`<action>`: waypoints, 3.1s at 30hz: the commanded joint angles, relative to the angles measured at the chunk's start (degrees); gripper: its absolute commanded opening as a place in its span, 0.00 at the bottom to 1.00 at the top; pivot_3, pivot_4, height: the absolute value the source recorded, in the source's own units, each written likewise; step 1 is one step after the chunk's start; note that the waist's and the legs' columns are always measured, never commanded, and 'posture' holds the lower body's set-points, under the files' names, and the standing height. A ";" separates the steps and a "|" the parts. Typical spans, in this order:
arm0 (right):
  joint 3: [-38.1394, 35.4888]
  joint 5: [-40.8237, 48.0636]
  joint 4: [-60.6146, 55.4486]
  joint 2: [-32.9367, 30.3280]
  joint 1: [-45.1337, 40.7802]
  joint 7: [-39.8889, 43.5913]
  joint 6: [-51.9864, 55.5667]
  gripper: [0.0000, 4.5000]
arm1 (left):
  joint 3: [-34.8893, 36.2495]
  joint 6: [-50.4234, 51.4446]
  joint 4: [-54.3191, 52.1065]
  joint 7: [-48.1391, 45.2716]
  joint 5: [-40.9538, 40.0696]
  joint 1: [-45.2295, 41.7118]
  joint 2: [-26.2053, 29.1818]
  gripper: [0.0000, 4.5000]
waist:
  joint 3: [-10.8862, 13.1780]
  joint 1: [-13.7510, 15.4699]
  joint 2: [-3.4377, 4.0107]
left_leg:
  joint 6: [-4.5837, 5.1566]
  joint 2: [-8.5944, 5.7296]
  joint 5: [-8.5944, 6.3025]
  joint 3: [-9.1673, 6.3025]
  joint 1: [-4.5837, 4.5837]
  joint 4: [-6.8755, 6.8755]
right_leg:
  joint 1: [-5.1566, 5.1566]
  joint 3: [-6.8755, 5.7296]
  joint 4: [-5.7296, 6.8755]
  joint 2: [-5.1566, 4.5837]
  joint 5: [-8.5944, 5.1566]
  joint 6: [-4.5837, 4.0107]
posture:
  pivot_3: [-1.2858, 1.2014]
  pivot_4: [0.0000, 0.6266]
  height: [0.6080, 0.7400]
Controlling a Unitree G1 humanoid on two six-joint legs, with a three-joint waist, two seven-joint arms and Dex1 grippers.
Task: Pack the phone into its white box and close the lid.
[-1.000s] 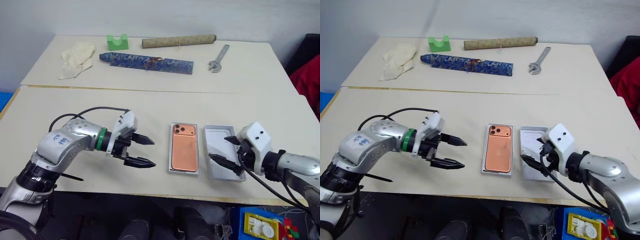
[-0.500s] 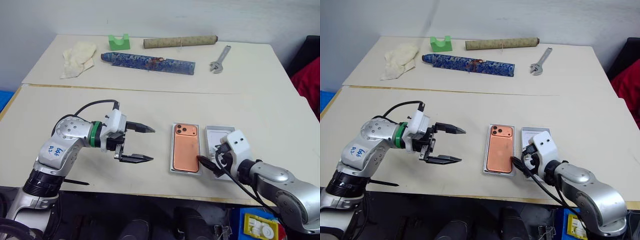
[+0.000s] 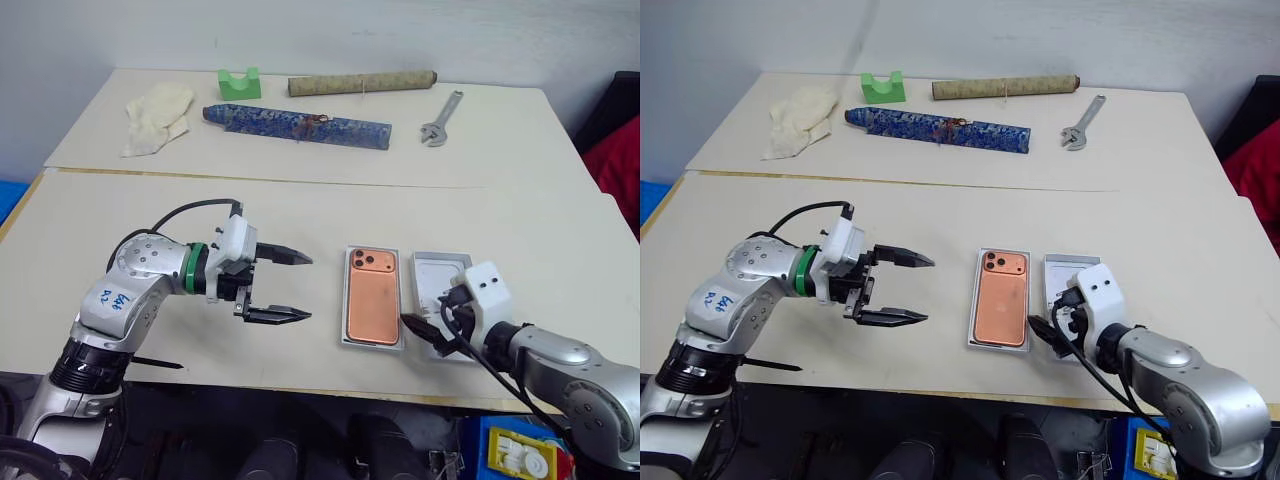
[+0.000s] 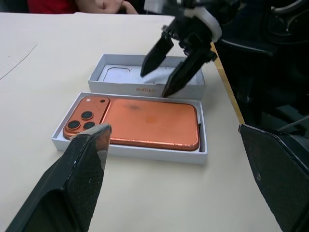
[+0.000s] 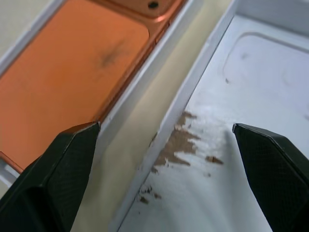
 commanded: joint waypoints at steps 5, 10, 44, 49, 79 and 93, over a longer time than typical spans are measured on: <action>0.93 -1.98 1.45 0.74 2.20 -0.91 -3.65 1.00 | 1.67 0.15 -1.03 0.22 0.16 -1.20 -0.33 0.99 | 0.00 -0.01 0.00 | 0.00 0.00 0.00 0.00 0.01 0.02 | 0.00 0.00 0.04 0.00 0.00 0.00 | 0.52 0.24 1.00; -1.41 -0.30 0.86 0.96 1.76 -0.35 -3.60 1.00 | 1.42 -0.25 -0.57 0.30 0.59 -1.21 -0.77 0.99 | -0.01 0.00 -0.01 | 0.00 -0.01 0.00 0.00 0.02 0.06 | 0.02 -0.01 0.07 -0.01 0.00 0.00 | 0.52 0.24 1.00; 1.89 -1.86 -2.86 0.86 4.22 -2.11 -5.51 0.01 | 0.94 -1.81 1.32 -0.76 2.96 -1.00 -2.77 1.00 | -0.13 0.00 -0.15 | 0.00 -0.04 -0.02 -0.02 0.03 0.18 | 0.03 -0.03 0.14 -0.02 0.00 0.00 | 0.52 0.24 1.00; -9.05 19.19 -4.25 2.04 -5.79 4.34 3.77 0.01 | 2.41 -2.60 2.72 -0.52 3.88 0.49 -1.90 1.00 | -0.06 -0.61 -0.05 | 0.00 -0.02 -0.02 0.00 0.02 0.15 | -0.03 -0.02 0.10 0.01 0.00 0.00 | 0.52 0.24 1.00; 16.34 61.97 42.47 16.38 -20.12 -28.97 -16.57 0.00 | 12.15 -5.91 4.58 7.54 10.00 10.99 3.83 0.27 | -0.19 -1.89 0.48 | -0.05 0.20 -0.05 -0.18 0.16 0.16 | -0.02 -1.00 0.14 0.00 0.45 -0.76 | 0.52 0.24 1.00; 14.01 60.89 25.16 10.84 -10.39 -29.50 -21.31 0.00 | -0.89 -17.10 27.00 2.89 17.52 -7.79 -11.01 0.01 | -0.48 -1.45 0.56 | 0.04 0.07 -0.10 -0.24 0.14 0.26 | 0.00 -0.89 0.15 -0.10 0.52 -0.68 | 0.52 0.24 1.00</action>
